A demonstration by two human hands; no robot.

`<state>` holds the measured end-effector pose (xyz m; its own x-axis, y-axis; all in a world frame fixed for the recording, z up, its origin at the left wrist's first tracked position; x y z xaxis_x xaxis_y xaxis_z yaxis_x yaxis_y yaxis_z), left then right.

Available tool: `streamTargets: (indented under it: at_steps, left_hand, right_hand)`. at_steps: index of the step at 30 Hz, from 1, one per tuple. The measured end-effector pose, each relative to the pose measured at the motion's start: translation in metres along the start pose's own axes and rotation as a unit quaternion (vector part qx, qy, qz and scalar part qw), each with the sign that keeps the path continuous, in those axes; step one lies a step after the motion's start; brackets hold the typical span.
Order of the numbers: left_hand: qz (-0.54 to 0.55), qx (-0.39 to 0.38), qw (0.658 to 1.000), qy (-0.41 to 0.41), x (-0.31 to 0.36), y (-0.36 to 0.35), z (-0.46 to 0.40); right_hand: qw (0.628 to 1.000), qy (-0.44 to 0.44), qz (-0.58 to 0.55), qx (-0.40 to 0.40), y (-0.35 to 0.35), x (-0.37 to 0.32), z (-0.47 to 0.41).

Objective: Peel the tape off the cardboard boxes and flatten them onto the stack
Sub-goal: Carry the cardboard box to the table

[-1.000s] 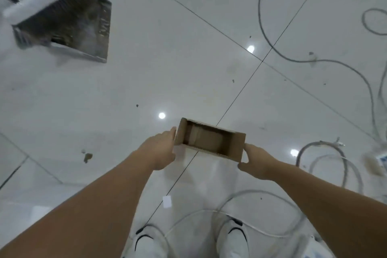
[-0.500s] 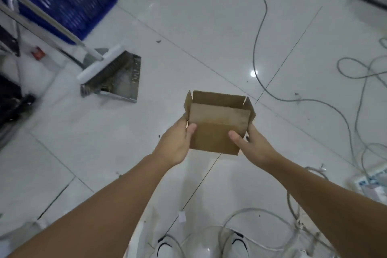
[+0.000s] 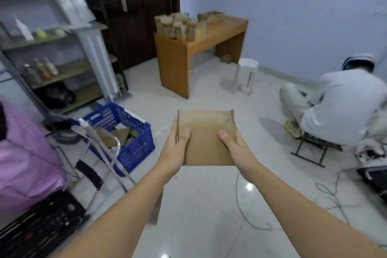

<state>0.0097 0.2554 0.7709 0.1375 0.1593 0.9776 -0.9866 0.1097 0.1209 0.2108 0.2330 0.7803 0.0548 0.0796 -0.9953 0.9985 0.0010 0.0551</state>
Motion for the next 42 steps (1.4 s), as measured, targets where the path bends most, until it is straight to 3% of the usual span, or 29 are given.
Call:
streamTargets:
  at_steps: [6,12,29,42]
  left_hand:
    - [-0.014,-0.014,0.994,-0.104,0.194,0.039,0.056]
    - [-0.019,0.008,0.983,-0.182,0.265,0.04,0.077]
    - [0.006,0.062,0.987,-0.149,0.313,0.003,-0.11]
    - [-0.025,0.046,0.988,-0.146,0.346,0.031,-0.357]
  right_hand:
    - [0.991,0.129,0.013,0.038,-0.005,-0.202,0.011]
    - [0.979,0.196,0.042,0.037,0.003,-0.275,0.013]
    - [0.97,0.225,0.094,-0.023,0.064,-0.282,-0.195]
    - [0.971,0.222,0.09,0.001,0.063,-0.257,-0.43]
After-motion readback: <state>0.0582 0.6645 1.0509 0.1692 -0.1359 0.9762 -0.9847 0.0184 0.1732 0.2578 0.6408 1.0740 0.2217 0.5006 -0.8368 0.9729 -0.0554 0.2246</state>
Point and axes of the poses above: each hand's wrist, its own z-axis away from the middle knuckle, its own y-axis out of the back of the hand, x = y × z, the point moved 5 cm from there along -z, towards the middle knuckle, and after that the axes turned 10 degrees about y, right-handed, at the moved point
